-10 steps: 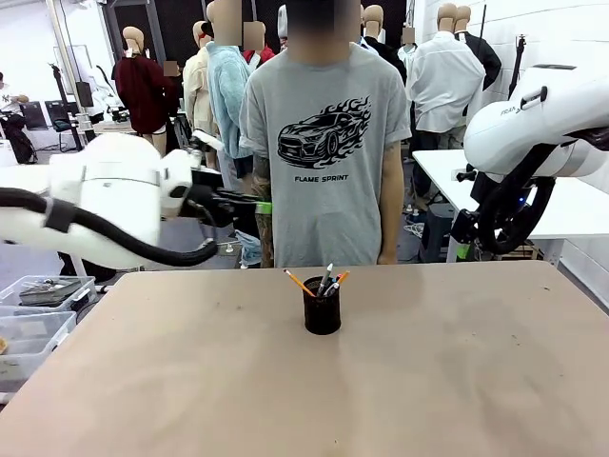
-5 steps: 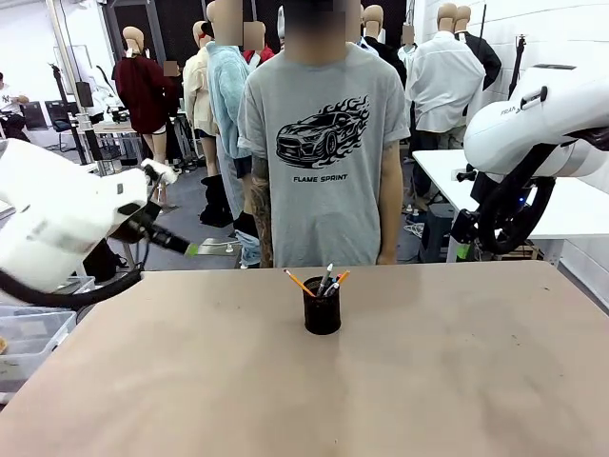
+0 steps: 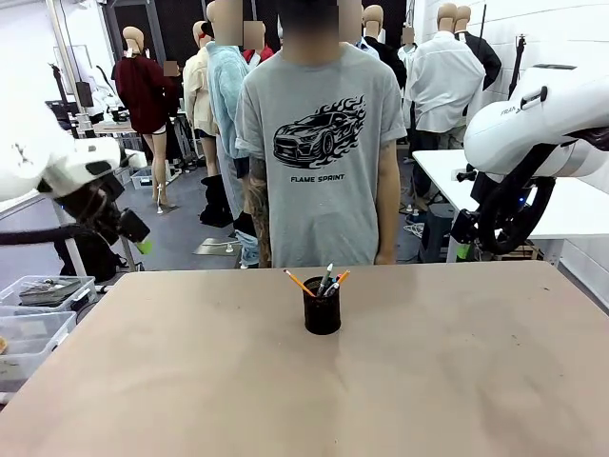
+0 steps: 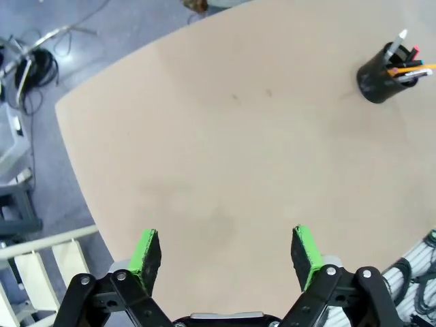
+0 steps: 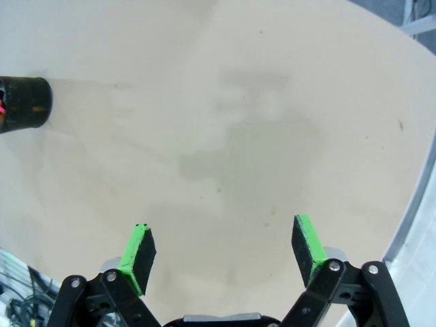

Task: Place the pens into the pen holder.
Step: Pick up a writing instrument from the table and place it into the Pen holder.

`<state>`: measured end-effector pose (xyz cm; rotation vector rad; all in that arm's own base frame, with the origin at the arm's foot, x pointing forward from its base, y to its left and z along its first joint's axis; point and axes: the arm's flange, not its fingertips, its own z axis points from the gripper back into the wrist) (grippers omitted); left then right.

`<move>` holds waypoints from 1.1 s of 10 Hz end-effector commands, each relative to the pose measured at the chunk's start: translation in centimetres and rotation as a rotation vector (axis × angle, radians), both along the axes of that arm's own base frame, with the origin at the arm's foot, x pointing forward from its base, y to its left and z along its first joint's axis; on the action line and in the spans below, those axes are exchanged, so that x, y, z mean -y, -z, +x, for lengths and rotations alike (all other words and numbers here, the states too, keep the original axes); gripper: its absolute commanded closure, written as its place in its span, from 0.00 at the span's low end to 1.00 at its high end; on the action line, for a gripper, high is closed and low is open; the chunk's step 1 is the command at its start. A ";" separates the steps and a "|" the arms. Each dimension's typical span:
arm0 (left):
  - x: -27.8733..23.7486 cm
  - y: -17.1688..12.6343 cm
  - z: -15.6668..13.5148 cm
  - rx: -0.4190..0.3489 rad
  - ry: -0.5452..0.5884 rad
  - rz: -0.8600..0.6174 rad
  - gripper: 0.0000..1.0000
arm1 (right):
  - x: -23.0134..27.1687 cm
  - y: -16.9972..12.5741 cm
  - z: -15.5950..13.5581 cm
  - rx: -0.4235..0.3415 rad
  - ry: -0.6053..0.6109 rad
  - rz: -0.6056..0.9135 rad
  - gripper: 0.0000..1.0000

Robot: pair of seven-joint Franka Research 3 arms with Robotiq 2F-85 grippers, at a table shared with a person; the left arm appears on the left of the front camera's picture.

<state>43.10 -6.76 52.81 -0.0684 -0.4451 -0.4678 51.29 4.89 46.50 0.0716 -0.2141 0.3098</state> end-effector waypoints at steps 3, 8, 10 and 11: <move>1.9 1.4 0.7 -0.112 -0.067 0.040 0.00 | 0.1 0.1 0.1 0.010 -0.009 -0.002 0.00; 1.8 0.9 0.4 -0.105 -0.038 0.029 0.00 | 0.1 0.1 0.1 0.010 -0.009 -0.002 0.00; 1.8 0.9 0.4 -0.105 -0.038 0.029 0.00 | 0.1 0.1 0.1 0.010 -0.009 -0.002 0.00; 1.8 0.9 0.4 -0.105 -0.038 0.029 0.00 | 0.1 0.1 0.1 0.010 -0.009 -0.002 0.00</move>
